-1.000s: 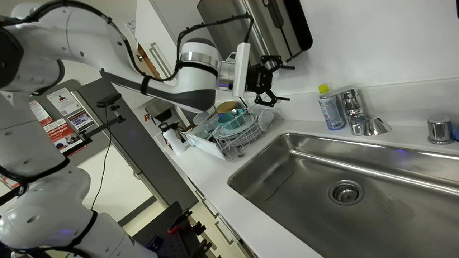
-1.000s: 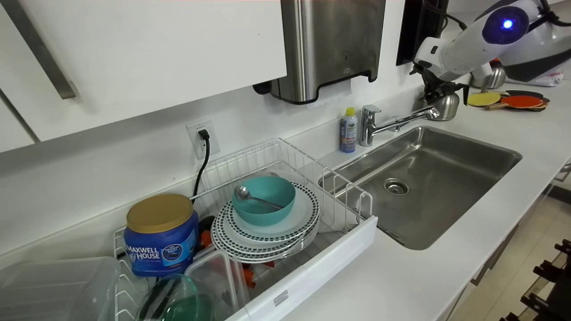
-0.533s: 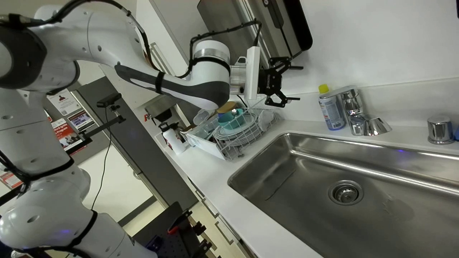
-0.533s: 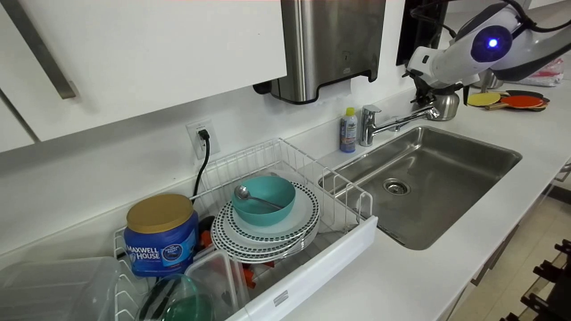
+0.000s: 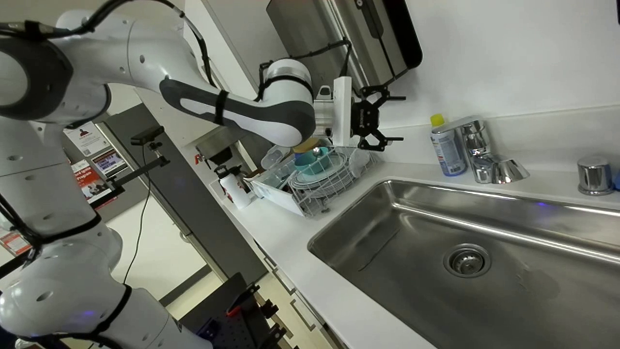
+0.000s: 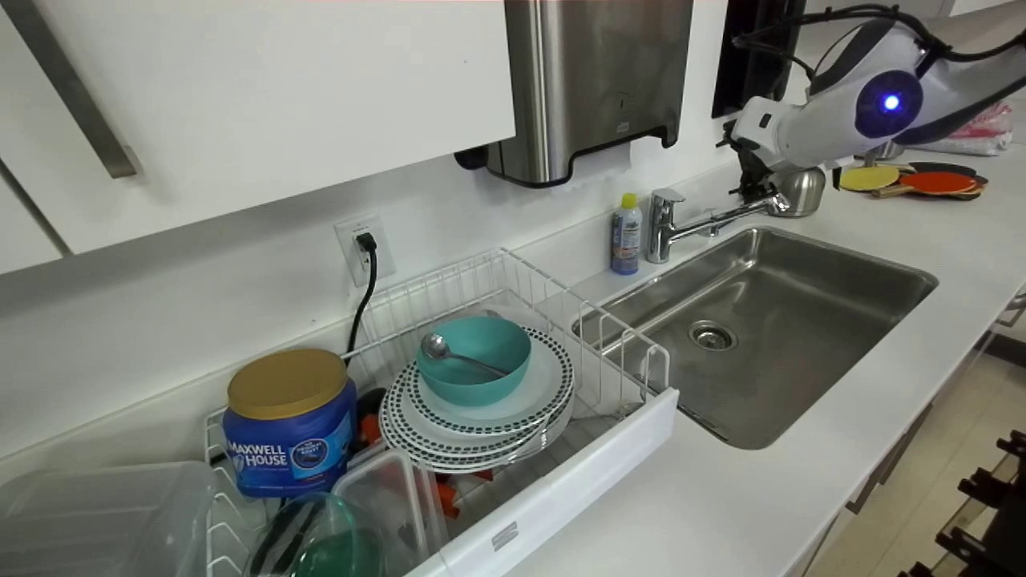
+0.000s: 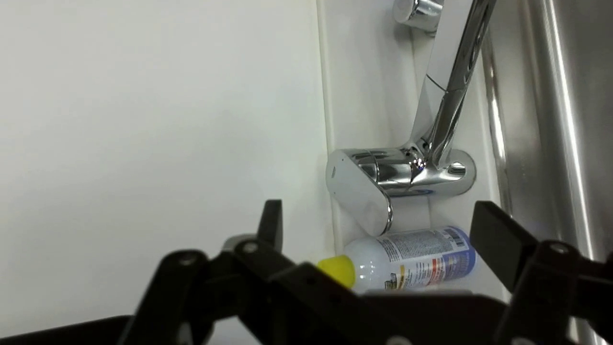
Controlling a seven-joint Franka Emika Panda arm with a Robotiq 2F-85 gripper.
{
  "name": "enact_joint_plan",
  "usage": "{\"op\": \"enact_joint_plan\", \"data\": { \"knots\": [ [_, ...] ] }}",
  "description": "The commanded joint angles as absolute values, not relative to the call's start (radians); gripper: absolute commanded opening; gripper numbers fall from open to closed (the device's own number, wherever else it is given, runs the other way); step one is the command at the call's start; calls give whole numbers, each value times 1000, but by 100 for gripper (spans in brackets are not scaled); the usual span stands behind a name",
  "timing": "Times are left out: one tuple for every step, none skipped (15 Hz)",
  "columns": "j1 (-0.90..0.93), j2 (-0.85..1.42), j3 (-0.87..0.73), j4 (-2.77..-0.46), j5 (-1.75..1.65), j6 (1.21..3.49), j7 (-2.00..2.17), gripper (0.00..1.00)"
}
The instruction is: Open the tap
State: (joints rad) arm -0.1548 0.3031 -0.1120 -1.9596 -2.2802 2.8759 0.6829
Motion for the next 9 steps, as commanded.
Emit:
{"op": "enact_joint_plan", "data": {
  "knots": [
    [-175, 336, -69, -1951, -2438, 2814, 872, 100],
    [-176, 350, -66, -1949, -2464, 2800, 903, 100],
    [-177, 369, -65, -1942, -2484, 2791, 927, 100],
    [-177, 384, -64, -1938, -2500, 2773, 952, 100],
    [-177, 409, -66, -1926, -2510, 2756, 970, 100],
    [-177, 428, -67, -1919, -2518, 2740, 987, 100],
    [-177, 448, -66, -1911, -2526, 2728, 1004, 100],
    [-176, 464, -65, -1904, -2536, 2711, 1020, 100],
    [-175, 480, -62, -1897, -2548, 2691, 1042, 100]
  ]
}}
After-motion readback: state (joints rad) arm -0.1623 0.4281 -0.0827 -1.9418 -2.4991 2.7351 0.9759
